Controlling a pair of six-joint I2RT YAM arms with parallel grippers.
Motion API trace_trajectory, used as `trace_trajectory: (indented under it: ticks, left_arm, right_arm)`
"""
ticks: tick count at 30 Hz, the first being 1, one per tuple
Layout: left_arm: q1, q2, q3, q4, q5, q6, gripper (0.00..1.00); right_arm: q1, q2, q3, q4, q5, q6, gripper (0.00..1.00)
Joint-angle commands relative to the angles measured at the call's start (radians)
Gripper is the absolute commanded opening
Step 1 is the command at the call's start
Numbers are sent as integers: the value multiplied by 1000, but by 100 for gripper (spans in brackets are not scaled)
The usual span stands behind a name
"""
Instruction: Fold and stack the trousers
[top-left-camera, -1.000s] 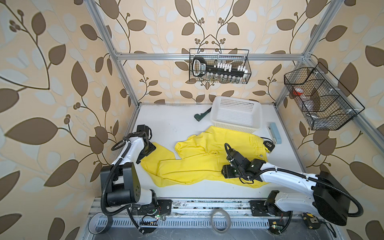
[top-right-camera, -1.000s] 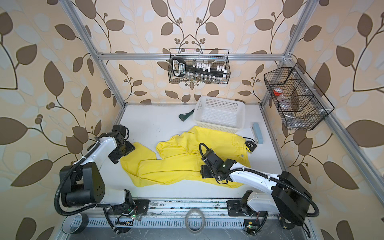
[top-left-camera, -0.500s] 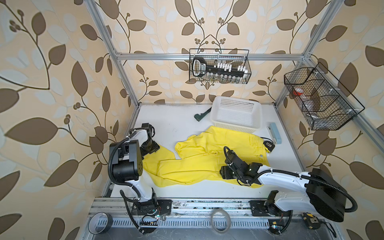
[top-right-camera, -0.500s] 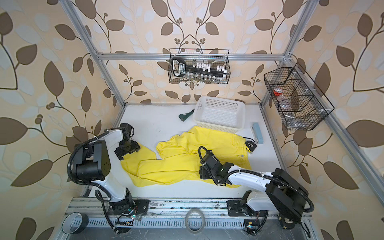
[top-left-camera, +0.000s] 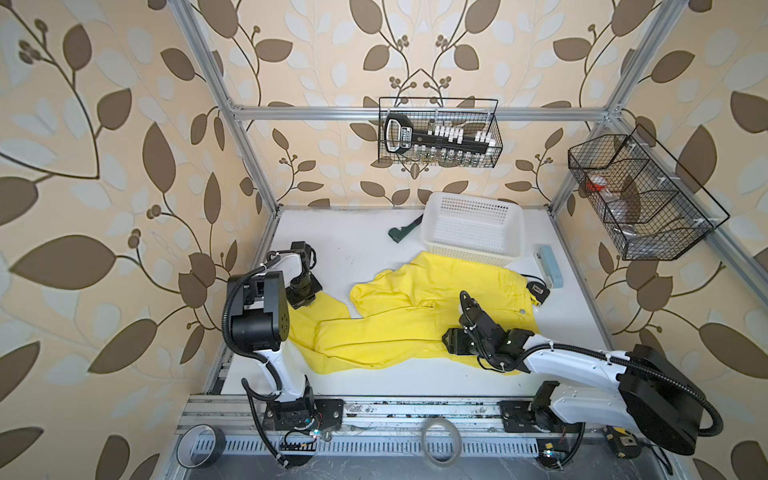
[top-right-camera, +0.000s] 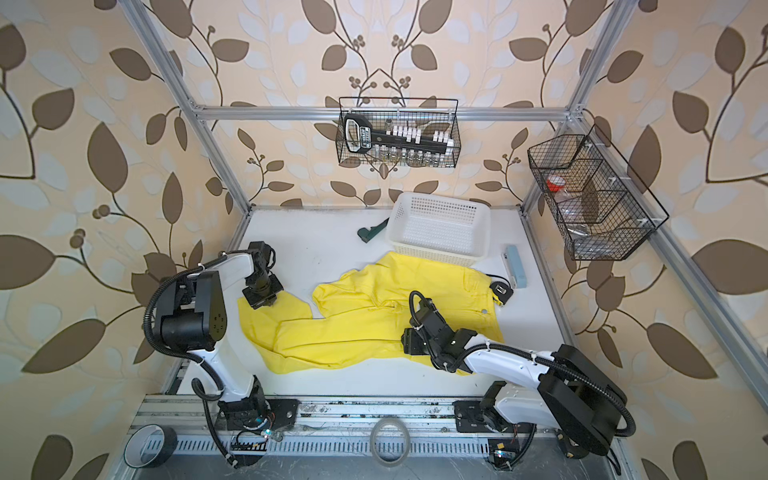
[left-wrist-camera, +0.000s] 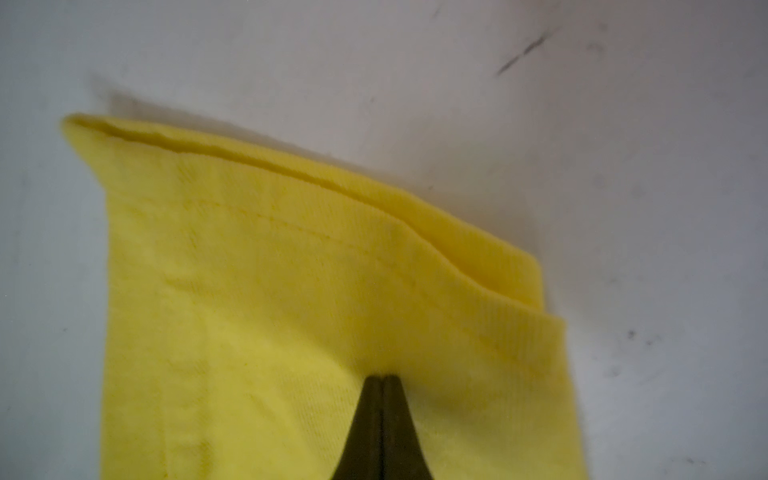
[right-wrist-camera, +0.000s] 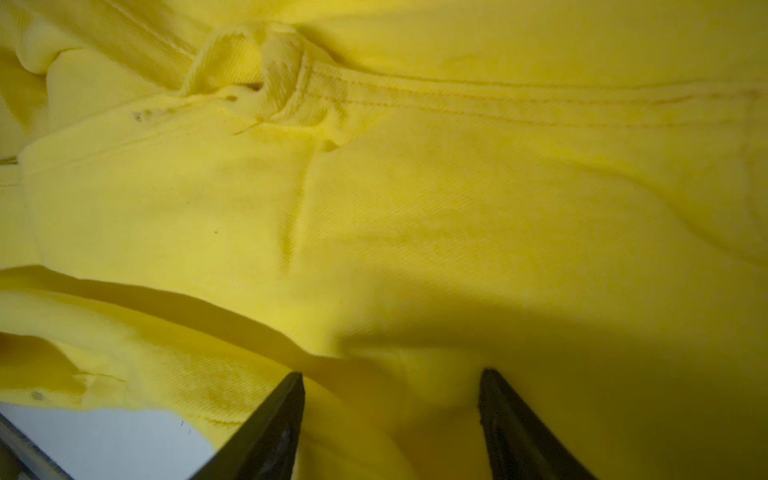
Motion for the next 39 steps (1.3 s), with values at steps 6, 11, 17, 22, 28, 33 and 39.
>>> trace_trajectory:
  ticks: [6,11,17,22,28,33,39]
  left_arm:
    - [12,-24,-4,-65,-83,13,0]
    - [-11,-133,46,-102,-7,-23,12]
    - [-101,-144,95,-137,6,-85,65]
    - [-140,-45,118,-117,7,-127,68]
    - [-148,23,108,-108,-29,-159,60]
    - [-144,34,102,-107,-72,-169,15]
    - [-117,-86,179,-204,-226,-176,0]
  right_arm:
    - [-70,-35,-92,-143,1,0,68]
    - [-76,-53,-97,-148,-6,-2,68]
    - [-76,-41,-97,-129,-16,1,68]
    - [-76,-35,-89,-125,-21,0,68]
    - [-75,-44,-95,-130,-22,2,68]
    - [-82,-40,-95,-132,-21,-2,68]
    - [-86,-18,-99,-135,-5,-4,68]
